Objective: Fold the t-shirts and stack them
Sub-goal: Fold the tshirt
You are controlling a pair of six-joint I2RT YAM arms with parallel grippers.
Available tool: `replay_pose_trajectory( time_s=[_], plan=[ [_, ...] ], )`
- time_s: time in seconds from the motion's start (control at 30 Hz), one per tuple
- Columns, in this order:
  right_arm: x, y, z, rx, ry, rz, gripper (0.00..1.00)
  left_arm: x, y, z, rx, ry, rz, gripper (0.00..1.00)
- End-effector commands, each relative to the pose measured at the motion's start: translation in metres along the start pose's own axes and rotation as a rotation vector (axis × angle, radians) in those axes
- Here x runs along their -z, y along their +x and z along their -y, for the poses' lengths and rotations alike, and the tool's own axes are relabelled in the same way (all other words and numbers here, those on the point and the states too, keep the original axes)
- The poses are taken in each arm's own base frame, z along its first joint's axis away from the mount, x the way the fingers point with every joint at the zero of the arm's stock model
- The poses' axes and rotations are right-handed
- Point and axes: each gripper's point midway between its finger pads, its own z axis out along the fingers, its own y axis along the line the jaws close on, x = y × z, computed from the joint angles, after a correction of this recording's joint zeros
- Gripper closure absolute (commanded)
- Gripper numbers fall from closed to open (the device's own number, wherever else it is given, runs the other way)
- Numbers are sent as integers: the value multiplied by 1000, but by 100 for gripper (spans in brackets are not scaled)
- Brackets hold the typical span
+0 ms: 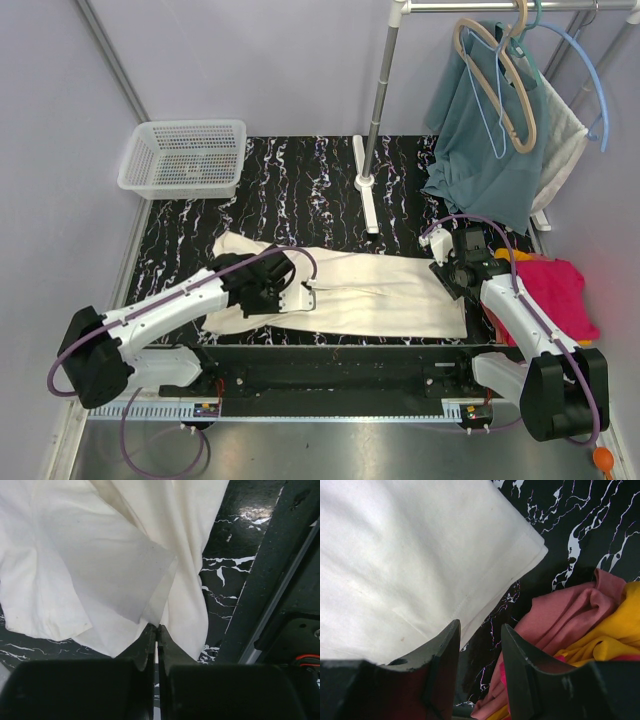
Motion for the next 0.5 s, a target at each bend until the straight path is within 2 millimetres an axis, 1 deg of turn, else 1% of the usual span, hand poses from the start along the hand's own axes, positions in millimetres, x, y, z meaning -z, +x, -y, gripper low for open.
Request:
replay_pose_trajectory(
  time_s=[0.0,0.13,0.23,0.27,0.3,0.33,0.43,0.47],
  plan=[
    [3,-7,1,-10,11,37,54,22,-4,2,29,-19,0,100],
    [4,-7,1,-9,9,36,55,21,-3,12,14,18,1,100],
    [3,-7,1,-7,11,34,55,15,-2,18,-4,42,-22,100],
    [3,-7,2,-8,12,33,55,13,-2,20,-7,51,-29,98],
    [4,-7,2,-8,14,34,55,10,-3,24,-17,71,-34,95],
    [3,-7,2,-8,14,30,55,8,-4,25,-17,78,-38,86],
    [4,-7,3,-4,15,28,54,1,-7,25,-27,74,-37,84],
    [4,-7,3,-4,17,25,54,-1,-10,19,-27,48,-27,76]
  ],
)
